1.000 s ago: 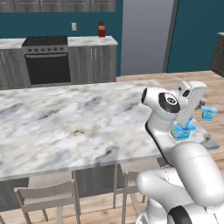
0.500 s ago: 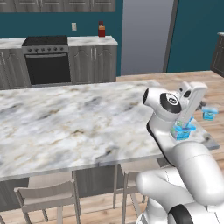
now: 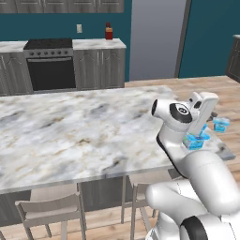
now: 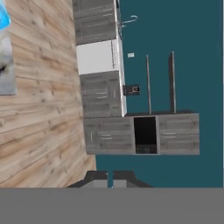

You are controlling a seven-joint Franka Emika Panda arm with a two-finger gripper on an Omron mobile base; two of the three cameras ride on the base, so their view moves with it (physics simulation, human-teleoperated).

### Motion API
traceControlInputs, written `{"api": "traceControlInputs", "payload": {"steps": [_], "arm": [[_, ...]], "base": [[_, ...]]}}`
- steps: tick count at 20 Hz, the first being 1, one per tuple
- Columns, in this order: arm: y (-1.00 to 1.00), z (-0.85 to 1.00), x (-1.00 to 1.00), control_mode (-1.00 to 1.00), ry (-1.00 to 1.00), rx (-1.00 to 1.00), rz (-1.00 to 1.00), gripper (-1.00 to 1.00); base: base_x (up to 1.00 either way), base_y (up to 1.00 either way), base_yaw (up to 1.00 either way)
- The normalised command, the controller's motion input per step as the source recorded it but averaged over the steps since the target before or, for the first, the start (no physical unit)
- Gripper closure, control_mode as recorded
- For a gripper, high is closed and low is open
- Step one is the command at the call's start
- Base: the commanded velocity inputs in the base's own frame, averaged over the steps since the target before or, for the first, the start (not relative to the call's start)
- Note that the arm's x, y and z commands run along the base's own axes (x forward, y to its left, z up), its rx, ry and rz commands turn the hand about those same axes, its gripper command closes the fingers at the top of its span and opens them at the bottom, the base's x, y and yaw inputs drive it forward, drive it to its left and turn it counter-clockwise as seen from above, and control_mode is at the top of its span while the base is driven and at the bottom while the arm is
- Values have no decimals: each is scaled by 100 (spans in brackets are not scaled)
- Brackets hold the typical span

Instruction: Stack the yogurt containers by placing the smaller containers on top of the larger containers.

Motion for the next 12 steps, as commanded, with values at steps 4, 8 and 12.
{"api": "traceControlInputs", "payload": {"steps": [4,8,12], "arm": [[0,-3,19,-100,0,0,0,100],[0,0,19,-100,1,0,0,100],[0,0,19,-100,0,0,0,100]], "base": [[0,0,0],[0,0,0],[0,0,0]]}}
